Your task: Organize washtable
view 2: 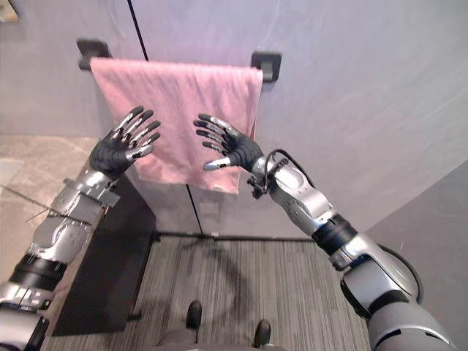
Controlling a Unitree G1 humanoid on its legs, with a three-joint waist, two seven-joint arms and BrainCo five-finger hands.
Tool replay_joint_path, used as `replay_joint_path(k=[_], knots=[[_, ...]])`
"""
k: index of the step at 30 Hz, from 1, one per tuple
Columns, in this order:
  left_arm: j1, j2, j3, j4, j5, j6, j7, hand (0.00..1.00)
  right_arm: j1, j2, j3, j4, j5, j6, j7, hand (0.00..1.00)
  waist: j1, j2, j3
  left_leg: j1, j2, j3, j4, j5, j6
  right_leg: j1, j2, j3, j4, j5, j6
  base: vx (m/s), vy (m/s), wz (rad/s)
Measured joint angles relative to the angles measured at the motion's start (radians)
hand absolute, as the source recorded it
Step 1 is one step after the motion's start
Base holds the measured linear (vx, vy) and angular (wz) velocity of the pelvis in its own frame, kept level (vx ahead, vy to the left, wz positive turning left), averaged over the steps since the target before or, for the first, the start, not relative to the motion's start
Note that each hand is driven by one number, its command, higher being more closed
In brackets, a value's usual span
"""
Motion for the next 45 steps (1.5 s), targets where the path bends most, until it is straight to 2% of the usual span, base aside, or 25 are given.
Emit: replay_joint_path(k=[4,6,11,16,20,23,24,25,28,30,32,35,37,39,42,45], knots=[[-0.161,0.013,-0.116,0.094,-0.003,0.014,-0.009,0.0,-0.115,0.067,0.0,0.078,0.0,-0.001,-0.008,0.0,-0.004,0.005,0.055,-0.062,0.002,-0.006,0.001,0.018,0.003,-0.06,0.003,-0.005,0.0,0.019,-0.004,-0.04,-0.011,0.01],[-0.226,0.012,-0.173,0.135,-0.003,0.021,-0.02,0.0,-0.16,0.093,-0.002,0.127,-0.002,-0.003,-0.039,0.0,-0.008,0.005,0.087,-0.087,-0.001,-0.004,0.005,0.025,0.009,-0.086,0.003,-0.003,0.0,0.023,-0.002,0.0,0.0,0.0],[-0.291,0.008,-0.198,0.208,0.001,0.023,-0.016,0.0,-0.194,0.108,-0.019,0.199,-0.003,-0.003,-0.085,0.0,-0.015,0.005,0.119,-0.111,-0.005,0.003,0.006,0.033,0.007,-0.114,0.002,0.003,0.0,0.026,-0.001,0.02,-0.001,-0.04],[-0.298,-0.014,-0.183,0.286,0.005,0.024,0.014,0.0,-0.205,0.131,-0.123,0.252,-0.002,-0.002,-0.121,0.0,-0.031,0.007,0.143,-0.112,-0.003,0.016,0.006,0.033,0.007,-0.124,0.004,0.016,0.0,0.028,-0.002,0.02,-0.005,-0.09],[-0.218,-0.048,-0.021,0.288,0.018,0.029,0.039,0.0,-0.161,0.129,-0.241,0.253,0.002,-0.003,-0.127,0.0,-0.038,0.006,0.149,-0.108,0.001,0.046,0.006,0.033,0.007,-0.134,0.005,0.045,0.0,0.035,-0.004,0.0,-0.004,-0.2],[-0.115,-0.076,0.102,0.286,0.033,0.026,0.06,0.0,-0.042,0.129,-0.329,0.232,0.007,-0.004,-0.128,0.0,-0.033,0.006,0.149,-0.096,0.003,0.065,0.006,0.032,0.007,-0.133,0.006,0.063,0.0,0.038,-0.005,-0.01,-0.009,-0.16],[-0.05,-0.095,0.168,0.286,0.041,0.022,0.076,0.0,0.054,0.13,-0.383,0.193,0.008,-0.006,-0.129,0.0,-0.034,0.006,0.149,-0.093,0.005,0.068,0.005,0.031,0.006,-0.131,0.008,0.066,0.0,0.038,-0.006,-0.01,-0.01,-0.1],[-0.036,-0.101,0.182,0.286,0.041,0.021,0.079,0.0,0.076,0.13,-0.395,0.185,0.008,-0.006,-0.129,0.0,-0.034,0.006,0.149,-0.092,0.006,0.068,0.005,0.031,0.006,-0.131,0.008,0.066,0.0,0.038,-0.006,-0.01,-0.013,-0.05],[0.097,-0.157,0.304,0.291,0.041,0.017,0.094,0.0,0.268,0.156,-0.507,0.135,0.005,-0.008,-0.129,0.0,-0.033,0.006,0.149,-0.086,0.013,0.075,0.005,0.029,0.004,-0.13,0.015,0.075,0.0,0.04,-0.008,-0.02,-0.023,-0.1],[0.212,-0.238,0.414,0.309,0.05,0.014,0.106,0.0,0.44,0.212,-0.609,0.075,-0.006,-0.01,-0.129,0.0,-0.03,0.006,0.149,-0.059,0.017,0.09,0.0,0.019,-0.002,-0.114,0.015,0.09,0.0,0.036,-0.011,-0.02,-0.02,-0.22],[0.288,-0.292,0.47,0.31,0.051,0.013,0.121,0.0,0.561,0.238,-0.669,0.034,-0.007,-0.012,-0.129,0.0,-0.033,0.005,0.148,-0.044,0.019,0.092,0.0,0.005,-0.003,-0.101,0.013,0.092,0.0,0.025,-0.008,-0.03,-0.012,-0.07],[0.394,-0.377,0.512,0.31,0.074,0.013,0.136,0.0,0.743,0.293,-0.785,0.016,-0.011,-0.027,-0.134,0.0,-0.041,0.005,0.129,-0.04,0.017,0.091,0.0,-0.002,-0.008,-0.093,0.012,0.091,0.0,0.02,-0.003,-0.02,-0.007,0.02],[0.464,-0.43,0.544,0.316,0.088,0.014,0.138,0.0,0.826,0.327,-0.827,0.018,-0.015,-0.027,-0.15,0.0,-0.06,0.006,0.107,-0.037,0.013,0.091,0.0,-0.004,-0.005,-0.089,0.012,0.09,0.0,0.016,0.002,0.0,-0.005,0.02],[0.506,-0.462,0.553,0.355,0.11,0.016,0.143,0.0,0.887,0.347,-0.853,0.032,-0.019,-0.027,-0.155,0.0,-0.064,0.006,0.092,-0.015,0.01,0.096,0.0,-0.011,0.0,-0.071,0.01,0.092,0.0,0.01,0.011,0.02,0.002,-0.02],[0.553,-0.513,0.553,0.487,0.153,0.018,0.159,0.0,0.948,0.388,-0.923,0.171,-0.037,-0.027,-0.171,0.0,-0.075,0.011,0.04,0.026,0.001,0.108,0.0,-0.027,0.004,-0.034,0.001,0.104,0.0,-0.002,0.016,0.03,0.015,-0.05],[0.597,-0.593,0.552,0.656,0.284,0.032,0.203,0.0,0.967,0.42,-0.995,0.359,-0.114,-0.027,-0.226,0.0,-0.084,0.021,0.009,0.088,-0.009,0.152,-0.001,-0.052,0.008,0.005,-0.01,0.142,0.0,-0.011,0.028,0.05,0.028,-0.36]])
